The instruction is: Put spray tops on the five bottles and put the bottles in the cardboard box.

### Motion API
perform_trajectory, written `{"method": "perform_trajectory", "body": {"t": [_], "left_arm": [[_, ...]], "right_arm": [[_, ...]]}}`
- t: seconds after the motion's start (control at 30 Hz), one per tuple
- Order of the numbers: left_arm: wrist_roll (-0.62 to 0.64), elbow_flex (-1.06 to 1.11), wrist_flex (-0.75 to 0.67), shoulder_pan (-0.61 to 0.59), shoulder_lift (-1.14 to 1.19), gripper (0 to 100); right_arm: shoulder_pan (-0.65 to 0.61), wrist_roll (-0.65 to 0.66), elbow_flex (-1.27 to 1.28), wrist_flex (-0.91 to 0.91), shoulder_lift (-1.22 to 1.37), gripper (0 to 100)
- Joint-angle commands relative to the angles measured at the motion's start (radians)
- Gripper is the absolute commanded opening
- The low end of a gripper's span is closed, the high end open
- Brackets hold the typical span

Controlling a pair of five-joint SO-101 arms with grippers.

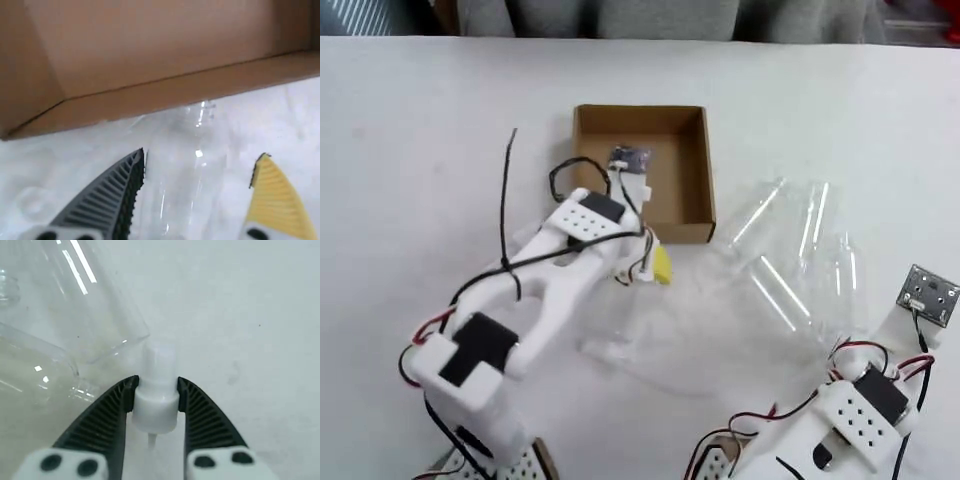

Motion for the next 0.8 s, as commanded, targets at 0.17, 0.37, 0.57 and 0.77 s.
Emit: {"method": "perform_trajectory", "body": {"t": [0.17, 0.37, 0.57, 0.77], "left_arm": [[-0.014, -0.229, 0.097, -0.015, 0.166, 34], [-0.106, -0.256, 0.114, -0.004, 0.193, 31], [-0.227, -0.261, 0.107, 0.018, 0.193, 11], [-0.241, -0.255, 0.114, 0.022, 0.191, 11]], "right_arm": [[-0.01, 0.0, -0.011, -0.013, -0.024, 1.6], [-0.01, 0.0, -0.011, -0.013, -0.024, 1.6], [-0.01, 0.0, -0.011, -0.013, -0.024, 1.6], [-0.01, 0.0, -0.011, -0.013, -0.024, 1.6]]}}
